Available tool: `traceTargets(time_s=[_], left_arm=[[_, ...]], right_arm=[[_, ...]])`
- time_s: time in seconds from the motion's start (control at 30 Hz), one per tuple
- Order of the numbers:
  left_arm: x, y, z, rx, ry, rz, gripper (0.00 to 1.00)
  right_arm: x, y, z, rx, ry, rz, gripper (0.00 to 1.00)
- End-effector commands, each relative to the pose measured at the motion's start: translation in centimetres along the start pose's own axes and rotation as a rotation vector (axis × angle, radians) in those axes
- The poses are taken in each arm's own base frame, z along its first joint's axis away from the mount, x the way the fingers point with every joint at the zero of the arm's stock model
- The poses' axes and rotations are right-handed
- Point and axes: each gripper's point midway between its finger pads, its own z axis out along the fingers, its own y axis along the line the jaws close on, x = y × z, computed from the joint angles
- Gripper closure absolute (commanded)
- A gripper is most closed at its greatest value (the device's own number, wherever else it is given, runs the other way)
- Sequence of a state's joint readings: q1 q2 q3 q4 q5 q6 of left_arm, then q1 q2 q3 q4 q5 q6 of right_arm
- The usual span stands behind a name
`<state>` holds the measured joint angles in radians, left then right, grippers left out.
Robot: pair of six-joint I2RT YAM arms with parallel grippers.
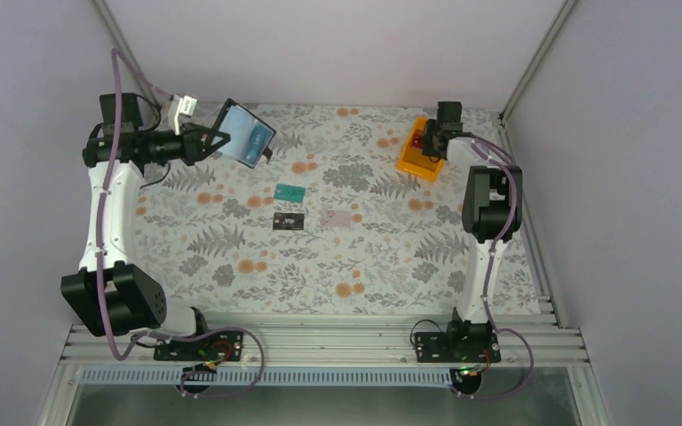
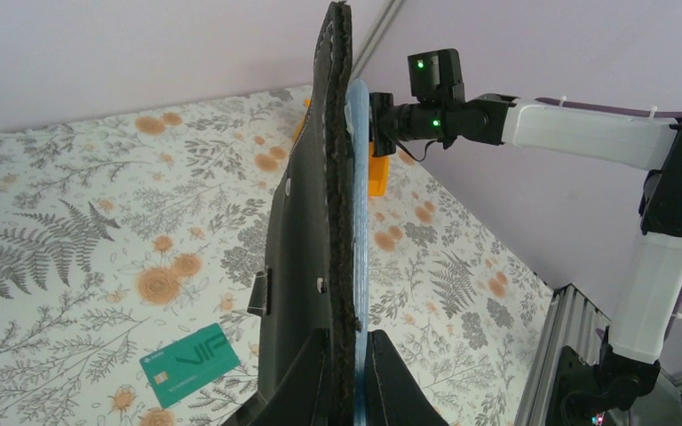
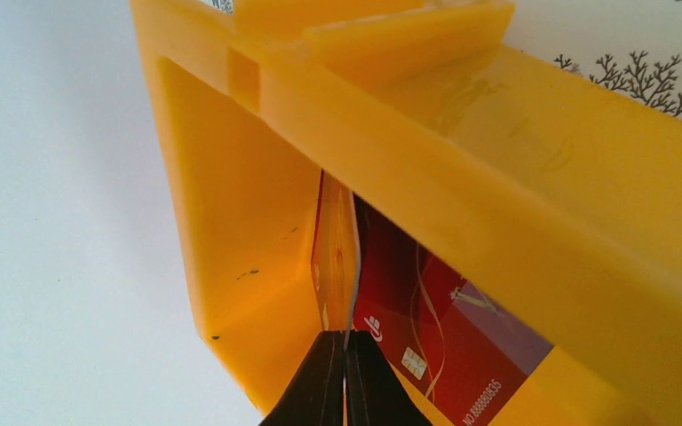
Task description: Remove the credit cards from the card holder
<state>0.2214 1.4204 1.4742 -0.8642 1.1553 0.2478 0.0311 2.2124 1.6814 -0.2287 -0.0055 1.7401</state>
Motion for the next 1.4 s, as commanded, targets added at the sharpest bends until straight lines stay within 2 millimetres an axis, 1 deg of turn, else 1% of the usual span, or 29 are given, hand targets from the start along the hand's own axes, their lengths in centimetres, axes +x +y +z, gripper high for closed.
traceTargets(time_s=[0.0, 0.03, 0.13, 0.2, 0.3, 0.4, 0.47, 0.57, 0.6, 0.67, 0.73, 0.77, 0.87, 0.93, 0.97, 1.0, 1.03, 1.07, 1.1, 1.17, 1.2, 1.23, 1.3, 1.33, 1.37], left_arm=[[-0.9, -0.9, -0.4, 0.03, -0.02, 0.031, 0.98], [-0.9, -0.9, -0.4, 0.031, -0.02, 0.032, 0.98], [-1.0, -0.9, -0.4, 0.032, -0.021, 0.032, 0.98], [-0.9, -0.9, -0.4, 0.033, -0.02, 0.032, 0.98], [-0.9, -0.9, -0.4, 0.033, -0.021, 0.031, 0.98], [-1.0, -1.0, -0.4, 0.037, -0.022, 0.033, 0.98], [-0.9, -1.1, -0.4, 0.038, -0.022, 0.032, 0.98], [-0.9, -1.1, -0.4, 0.039, -0.022, 0.035, 0.98], [-0.9, -1.2, -0.4, 0.038, -0.022, 0.038, 0.98], [-1.0, -1.3, -0.4, 0.043, -0.02, 0.044, 0.98], [-1.2, -1.8, -0.6, 0.061, -0.024, 0.068, 0.98], [-1.4, -2.2, -0.7, 0.073, -0.027, 0.085, 0.98], [-2.0, -4.0, -1.2, 0.128, -0.043, 0.15, 0.98], [-2.5, -5.5, -1.7, 0.168, -0.052, 0.187, 0.98], [-2.9, -6.2, -2.0, 0.181, -0.058, 0.213, 0.98], [-3.3, -7.0, -2.4, 0.188, -0.063, 0.239, 0.98], [-3.9, -7.7, -2.7, 0.189, -0.07, 0.271, 0.98], [-4.4, -8.4, -3.1, 0.189, -0.076, 0.3, 0.98], [-5.1, -9.3, -3.5, 0.187, -0.085, 0.331, 0.98], [-6.4, -11.2, -4.4, 0.194, -0.11, 0.392, 0.98], [-6.9, -12.3, -4.9, 0.205, -0.124, 0.42, 0.98], [-7.4, -13.3, -5.3, 0.218, -0.137, 0.445, 0.98], [-8.0, -15.3, -6.1, 0.25, -0.164, 0.49, 0.98], [-8.2, -16.3, -6.5, 0.27, -0.176, 0.511, 0.98], [-8.2, -17.4, -6.9, 0.298, -0.191, 0.532, 0.98]], right_arm=[[-0.2, -0.1, 0.2, 0.009, -0.009, -0.012, 0.96], [-0.2, -0.1, 0.1, 0.008, -0.007, -0.015, 0.95], [0.0, 0.4, -0.5, -0.001, -0.003, -0.025, 0.87], [0.0, 0.4, -0.8, 0.001, 0.0, -0.025, 0.84], [0.3, 0.7, -1.3, -0.009, 0.016, -0.02, 0.77], [0.4, 1.6, -2.2, -0.034, 0.017, -0.019, 0.7], [0.3, 2.2, -3.0, -0.037, 0.011, -0.012, 0.68], [0.7, 3.6, -4.4, -0.079, 0.02, -0.049, 0.67], [1.1, 4.3, -5.0, -0.104, 0.034, -0.075, 0.67], [2.2, 6.7, -6.5, -0.186, 0.078, -0.173, 0.67], [4.6, 8.6, -8.3, -0.254, 0.159, -0.303, 0.67], [6.3, 9.4, -9.3, -0.291, 0.208, -0.37, 0.66], [12.8, 11.6, -13.6, -0.469, 0.372, -0.64, 0.61], [17.2, 13.0, -17.1, -0.585, 0.427, -0.839, 0.55], [19.3, 13.8, -19.2, -0.627, 0.413, -0.948, 0.51], [21.4, 14.5, -21.2, -0.671, 0.361, -1.071, 0.45], [24.0, 14.9, -23.8, -0.741, 0.339, -1.185, 0.38], [26.7, 14.8, -26.5, -0.828, 0.337, -1.299, 0.3], [29.1, 14.4, -29.4, -0.922, 0.353, -1.39, 0.24], [33.3, 12.3, -34.6, -1.115, 0.438, -1.528, 0.09], [34.4, 11.2, -37.0, -1.212, 0.487, -1.581, 0.03], [35.4, 9.6, -39.1, -1.304, 0.552, -1.631, 0.01], [36.6, 6.6, -43.7, -1.508, 0.674, -1.72, 0.0], [37.0, 5.1, -45.4, -1.583, 0.725, -1.761, 0.0], [37.4, 3.8, -46.5, -1.632, 0.766, -1.794, 0.0]])
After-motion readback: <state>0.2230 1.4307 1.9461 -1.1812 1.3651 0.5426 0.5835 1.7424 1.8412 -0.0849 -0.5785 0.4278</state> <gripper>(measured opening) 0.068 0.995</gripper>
